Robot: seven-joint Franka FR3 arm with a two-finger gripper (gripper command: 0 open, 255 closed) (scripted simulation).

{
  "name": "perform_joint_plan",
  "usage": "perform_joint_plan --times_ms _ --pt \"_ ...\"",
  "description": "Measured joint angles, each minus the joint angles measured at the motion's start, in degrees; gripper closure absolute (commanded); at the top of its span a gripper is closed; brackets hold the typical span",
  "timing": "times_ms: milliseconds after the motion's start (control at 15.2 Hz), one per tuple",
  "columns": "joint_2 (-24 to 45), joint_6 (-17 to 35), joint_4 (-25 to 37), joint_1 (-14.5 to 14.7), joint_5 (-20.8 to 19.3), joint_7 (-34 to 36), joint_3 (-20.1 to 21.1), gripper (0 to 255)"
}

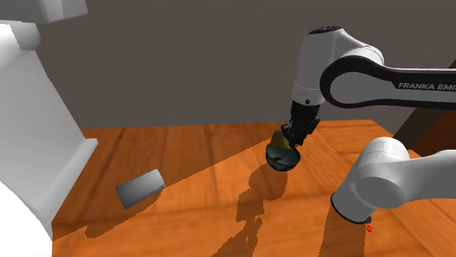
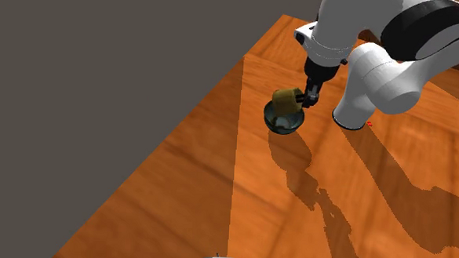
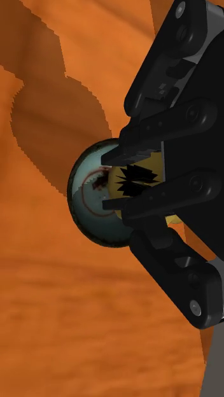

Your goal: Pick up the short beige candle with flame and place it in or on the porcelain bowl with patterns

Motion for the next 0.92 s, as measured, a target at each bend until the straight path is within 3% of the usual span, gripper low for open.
perform_joint_plan --times_ms 924 --pt "0.05 9.22 -9.26 0.56 0.92 -0.05 0.78 255"
